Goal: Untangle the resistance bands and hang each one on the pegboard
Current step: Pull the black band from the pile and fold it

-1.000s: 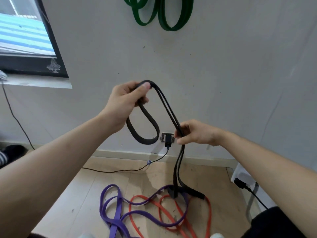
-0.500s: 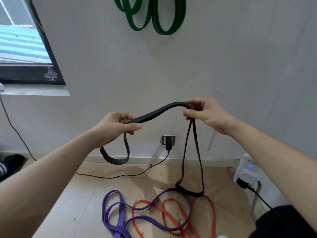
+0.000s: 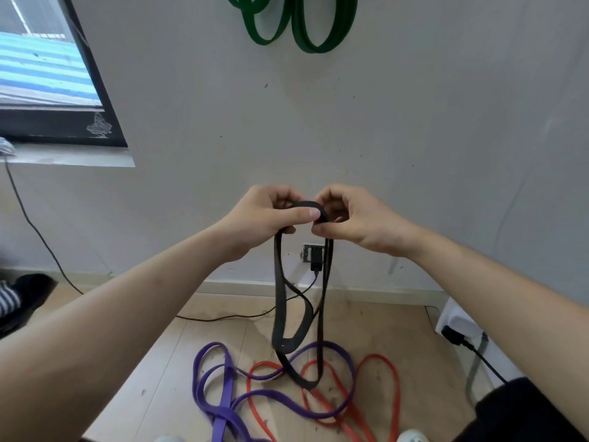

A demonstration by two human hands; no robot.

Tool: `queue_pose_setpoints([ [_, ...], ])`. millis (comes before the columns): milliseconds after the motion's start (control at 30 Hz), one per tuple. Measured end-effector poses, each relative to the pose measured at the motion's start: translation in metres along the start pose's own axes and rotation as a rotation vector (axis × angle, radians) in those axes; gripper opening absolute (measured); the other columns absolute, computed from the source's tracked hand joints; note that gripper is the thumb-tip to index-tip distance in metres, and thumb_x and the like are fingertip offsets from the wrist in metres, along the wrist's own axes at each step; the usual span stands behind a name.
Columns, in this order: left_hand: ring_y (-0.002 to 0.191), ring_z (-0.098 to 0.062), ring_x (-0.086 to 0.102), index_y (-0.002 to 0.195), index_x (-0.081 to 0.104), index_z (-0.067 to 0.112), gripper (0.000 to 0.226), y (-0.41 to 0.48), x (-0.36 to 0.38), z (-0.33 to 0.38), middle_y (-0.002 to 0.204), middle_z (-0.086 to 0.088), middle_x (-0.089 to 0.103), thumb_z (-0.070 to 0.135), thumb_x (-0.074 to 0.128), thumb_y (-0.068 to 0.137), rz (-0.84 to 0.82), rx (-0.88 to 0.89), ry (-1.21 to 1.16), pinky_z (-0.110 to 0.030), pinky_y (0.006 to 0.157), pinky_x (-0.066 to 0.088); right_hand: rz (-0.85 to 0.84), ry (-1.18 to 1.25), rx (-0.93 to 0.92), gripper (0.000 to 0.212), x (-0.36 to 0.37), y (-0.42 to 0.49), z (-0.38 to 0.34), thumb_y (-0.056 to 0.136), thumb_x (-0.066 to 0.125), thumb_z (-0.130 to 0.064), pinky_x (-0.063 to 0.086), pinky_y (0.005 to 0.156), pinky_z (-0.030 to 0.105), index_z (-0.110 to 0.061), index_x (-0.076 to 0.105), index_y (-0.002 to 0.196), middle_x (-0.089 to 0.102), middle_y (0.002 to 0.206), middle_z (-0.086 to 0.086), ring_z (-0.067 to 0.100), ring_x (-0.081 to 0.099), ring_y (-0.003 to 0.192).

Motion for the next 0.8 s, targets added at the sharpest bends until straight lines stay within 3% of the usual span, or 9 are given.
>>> queue_pose_setpoints([
  [133, 0.077, -0.007, 0.063, 0.094, 0.072, 0.008, 0.014, -0.003, -0.002, 0.006, 0.083, -0.002, 0.068, 0.019, 0.077, 0.087, 0.061, 0.036, 0.001, -0.024, 0.073, 0.056, -0.130, -0.073, 0.071, 0.012, 0.014, -0.001, 0.016, 0.084, 0.075, -0.009, 0.053, 0.080, 0.032, -0.009, 0.065, 0.091, 0.067, 0.083, -0.001, 0.013, 0.065, 0.079],
  [233, 0.072, -0.007, 0.059, 0.093, 0.073, 0.007, 0.013, -0.005, -0.010, 0.009, 0.076, 0.001, 0.062, 0.019, 0.075, 0.089, 0.149, 0.055, -0.035, -0.026, 0.074, 0.056, -0.144, -0.110, 0.112, 0.012, 0.015, -0.001, 0.022, 0.085, 0.075, -0.018, 0.056, 0.089, 0.042, -0.012, 0.067, 0.093, 0.071, 0.094, 0.006, 0.025, 0.069, 0.090],
  [367, 0.068, -0.009, 0.055, 0.095, 0.073, 0.005, 0.015, -0.006, -0.025, 0.008, 0.071, 0.004, 0.057, 0.020, 0.072, 0.092, 0.230, 0.065, -0.088, -0.032, 0.078, 0.056, -0.086, -0.056, 0.127, 0.012, 0.008, 0.000, 0.017, 0.087, 0.075, -0.018, 0.054, 0.089, 0.046, -0.013, 0.068, 0.095, 0.069, 0.093, 0.013, 0.025, 0.068, 0.085],
  [500, 0.066, -0.014, 0.055, 0.096, 0.070, 0.009, 0.018, -0.006, -0.035, 0.003, 0.070, 0.004, 0.059, 0.026, 0.072, 0.091, 0.211, 0.033, -0.124, -0.036, 0.080, 0.051, 0.021, 0.146, 0.075, 0.021, -0.006, 0.003, 0.001, 0.088, 0.071, -0.005, 0.057, 0.079, 0.035, -0.009, 0.063, 0.107, 0.064, 0.088, 0.012, 0.019, 0.064, 0.084],
  [567, 0.070, -0.013, 0.057, 0.101, 0.071, 0.011, 0.031, -0.008, -0.032, 0.002, 0.072, 0.004, 0.062, 0.033, 0.078, 0.081, 0.160, 0.022, -0.120, -0.035, 0.081, 0.052, 0.104, 0.209, 0.027, 0.028, -0.015, 0.004, -0.007, 0.086, 0.073, -0.003, 0.055, 0.076, 0.032, -0.009, 0.058, 0.110, 0.066, 0.086, 0.013, 0.020, 0.066, 0.083],
  [667, 0.076, -0.010, 0.061, 0.107, 0.072, 0.014, 0.043, -0.009, -0.018, 0.005, 0.078, 0.001, 0.066, 0.037, 0.079, 0.073, 0.080, 0.034, -0.095, -0.029, 0.079, 0.055, 0.198, 0.202, -0.060, 0.030, -0.020, 0.003, -0.019, 0.084, 0.076, -0.005, 0.054, 0.081, 0.032, -0.010, 0.058, 0.108, 0.072, 0.088, 0.010, 0.019, 0.068, 0.085],
  [800, 0.078, -0.015, 0.064, 0.109, 0.069, 0.005, 0.036, -0.005, -0.006, 0.011, 0.086, -0.009, 0.070, 0.024, 0.080, 0.080, 0.084, 0.070, -0.107, -0.027, 0.077, 0.058, 0.206, 0.102, -0.138, 0.032, -0.013, 0.000, -0.028, 0.081, 0.080, -0.009, 0.052, 0.076, 0.028, -0.009, 0.058, 0.105, 0.072, 0.086, 0.003, 0.009, 0.067, 0.077],
])
Point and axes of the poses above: each hand's wrist, its own y-axis towards the middle knuckle, its own x-axis out of the palm, z = x × y, the point moved 5 cm from there along y, towards the middle knuckle
